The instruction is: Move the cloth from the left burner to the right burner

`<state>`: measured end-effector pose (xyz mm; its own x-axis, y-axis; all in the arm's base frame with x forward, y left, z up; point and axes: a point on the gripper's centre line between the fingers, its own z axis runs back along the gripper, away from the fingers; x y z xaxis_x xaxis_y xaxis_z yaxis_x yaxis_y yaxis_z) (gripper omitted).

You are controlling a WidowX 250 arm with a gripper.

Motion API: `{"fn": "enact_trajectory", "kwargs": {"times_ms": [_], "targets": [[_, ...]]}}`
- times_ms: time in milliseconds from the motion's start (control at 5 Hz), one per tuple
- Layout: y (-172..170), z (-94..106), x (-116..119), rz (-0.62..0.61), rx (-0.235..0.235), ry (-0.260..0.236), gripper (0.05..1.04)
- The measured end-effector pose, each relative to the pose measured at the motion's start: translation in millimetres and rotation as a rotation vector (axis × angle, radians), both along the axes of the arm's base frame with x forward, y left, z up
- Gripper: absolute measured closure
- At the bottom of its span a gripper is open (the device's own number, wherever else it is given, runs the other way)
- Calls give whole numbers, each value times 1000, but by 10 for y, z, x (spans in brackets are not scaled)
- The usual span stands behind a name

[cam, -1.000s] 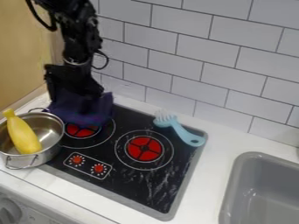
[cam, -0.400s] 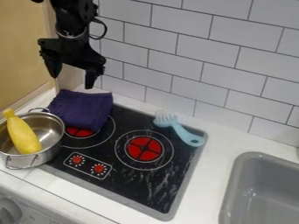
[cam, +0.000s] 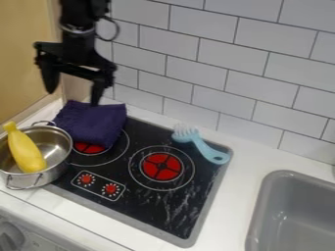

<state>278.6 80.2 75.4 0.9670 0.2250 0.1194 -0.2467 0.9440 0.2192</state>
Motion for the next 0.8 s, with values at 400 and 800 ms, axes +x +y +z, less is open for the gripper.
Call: {"fn": "enact_trajectory", "kwargs": {"times_ms": [400,800], "targets": [[-874,9,-139,-132,-10,116,85],[-1527,100,-561,-225,-45,153,85]]}}
